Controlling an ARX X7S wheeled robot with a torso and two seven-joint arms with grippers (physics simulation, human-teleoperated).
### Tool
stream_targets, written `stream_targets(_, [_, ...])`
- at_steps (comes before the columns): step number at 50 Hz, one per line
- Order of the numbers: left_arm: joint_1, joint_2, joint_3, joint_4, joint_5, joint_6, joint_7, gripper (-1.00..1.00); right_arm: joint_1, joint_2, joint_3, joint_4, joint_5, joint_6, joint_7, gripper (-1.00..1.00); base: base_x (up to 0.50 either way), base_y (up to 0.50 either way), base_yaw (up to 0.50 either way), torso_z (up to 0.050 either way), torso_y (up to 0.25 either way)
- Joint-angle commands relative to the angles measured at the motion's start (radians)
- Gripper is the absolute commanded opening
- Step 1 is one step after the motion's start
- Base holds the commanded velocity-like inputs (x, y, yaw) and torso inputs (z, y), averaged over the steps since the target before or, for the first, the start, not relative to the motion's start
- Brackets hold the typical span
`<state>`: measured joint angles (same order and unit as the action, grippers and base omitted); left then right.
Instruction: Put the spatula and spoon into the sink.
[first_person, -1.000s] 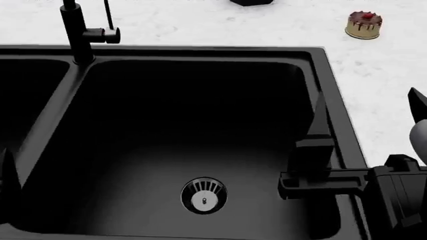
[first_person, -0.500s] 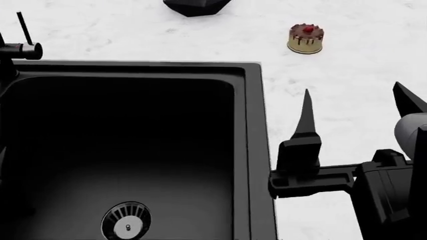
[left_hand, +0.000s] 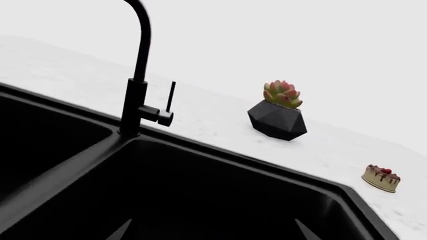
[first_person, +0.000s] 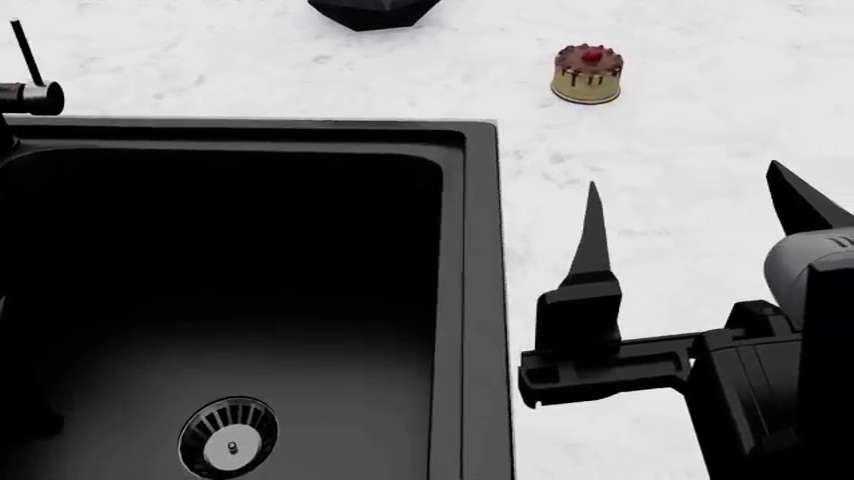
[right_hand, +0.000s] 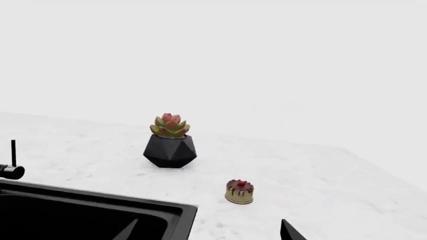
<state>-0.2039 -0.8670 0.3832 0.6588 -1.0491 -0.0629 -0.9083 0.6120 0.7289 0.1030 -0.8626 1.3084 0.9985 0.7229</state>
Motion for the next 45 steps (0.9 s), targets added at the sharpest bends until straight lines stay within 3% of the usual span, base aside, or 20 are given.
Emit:
stream_targets(1, [0.004, 0.018, -0.028, -0.002, 0.024, -0.013, 0.027, 1.00, -0.009, -0.018, 0.015, -0.020, -0.020, 0.003, -0.027, 1.00, 0.00, 0.00, 0.00, 0.000, 0.000])
stream_targets(21, [-0.011, 0.017, -0.026, 0.006, 0.018, -0.027, 0.022, 1.00, -0.010, -0.010, 0.009, -0.017, -0.030, -0.013, -0.054, 1.00, 0.00, -0.23, 0.00, 0.000, 0.000])
stream_targets(45, [-0.005, 0.014, -0.031, 0.011, 0.018, -0.027, 0.016, 1.00, -0.001, -0.010, -0.009, -0.011, -0.030, -0.018, -0.048, 1.00, 0.08, 0.00, 0.00, 0.000, 0.000])
